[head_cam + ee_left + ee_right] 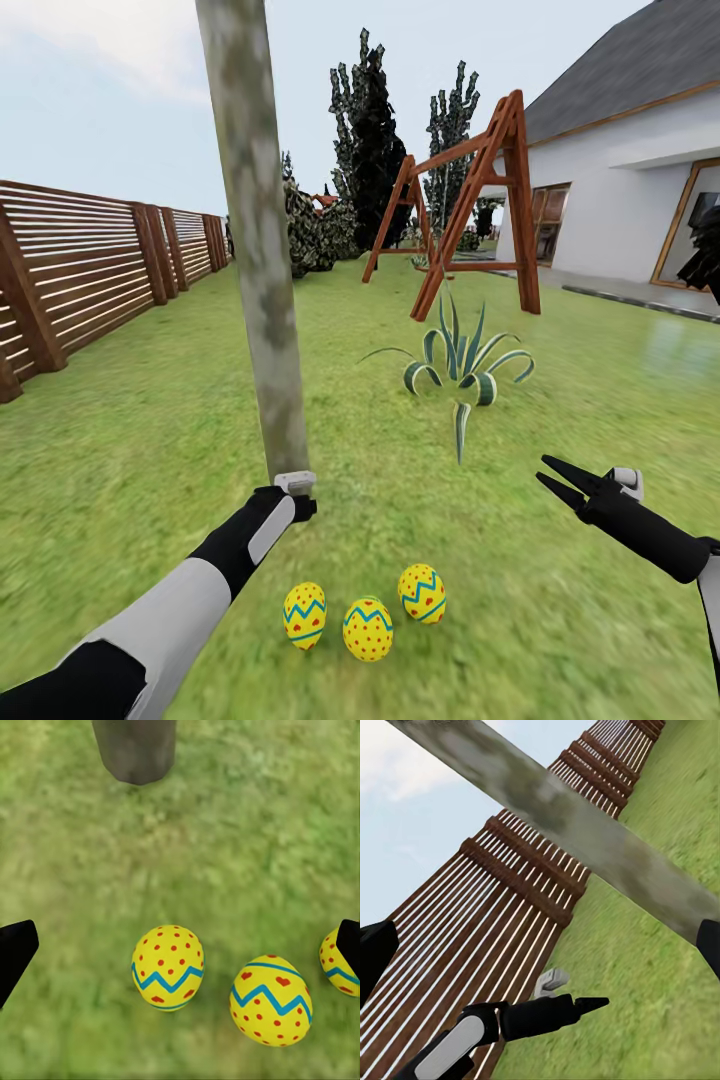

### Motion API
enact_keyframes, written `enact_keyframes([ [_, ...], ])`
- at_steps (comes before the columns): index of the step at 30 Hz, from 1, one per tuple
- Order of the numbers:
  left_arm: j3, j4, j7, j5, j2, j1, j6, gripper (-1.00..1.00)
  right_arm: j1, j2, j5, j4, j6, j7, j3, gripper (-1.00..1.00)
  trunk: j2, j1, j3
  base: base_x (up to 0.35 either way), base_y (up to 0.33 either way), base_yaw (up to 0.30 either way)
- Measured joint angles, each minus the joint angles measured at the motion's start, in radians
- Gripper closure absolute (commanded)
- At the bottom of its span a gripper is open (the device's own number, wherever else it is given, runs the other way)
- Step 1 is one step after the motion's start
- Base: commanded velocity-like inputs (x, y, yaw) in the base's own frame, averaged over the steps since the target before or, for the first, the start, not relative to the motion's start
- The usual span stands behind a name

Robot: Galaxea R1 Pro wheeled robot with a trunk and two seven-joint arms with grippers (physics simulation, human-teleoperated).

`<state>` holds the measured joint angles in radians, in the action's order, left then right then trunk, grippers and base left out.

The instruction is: Take the three Easter eggs out of the wicker basket on the lawn in the garden, then place them on the lawn next to a single tree (choose any tree) so that all three eggs are next to the same tree and none are left in the basket.

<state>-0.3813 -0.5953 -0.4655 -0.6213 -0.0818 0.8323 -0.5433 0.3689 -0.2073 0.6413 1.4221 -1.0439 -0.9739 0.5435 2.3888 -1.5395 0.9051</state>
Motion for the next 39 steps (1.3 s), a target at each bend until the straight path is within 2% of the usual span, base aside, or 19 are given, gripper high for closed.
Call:
enact_keyframes([
  [39,0.0,0.001,0.003,0.001,-0.001,0.001,0.002,-1.0,0.0,-0.001,-0.002,-0.001,0.0,0.001,0.0,-1.0,-0.273,0.15,-0.122,0.0,0.0,0.0],
])
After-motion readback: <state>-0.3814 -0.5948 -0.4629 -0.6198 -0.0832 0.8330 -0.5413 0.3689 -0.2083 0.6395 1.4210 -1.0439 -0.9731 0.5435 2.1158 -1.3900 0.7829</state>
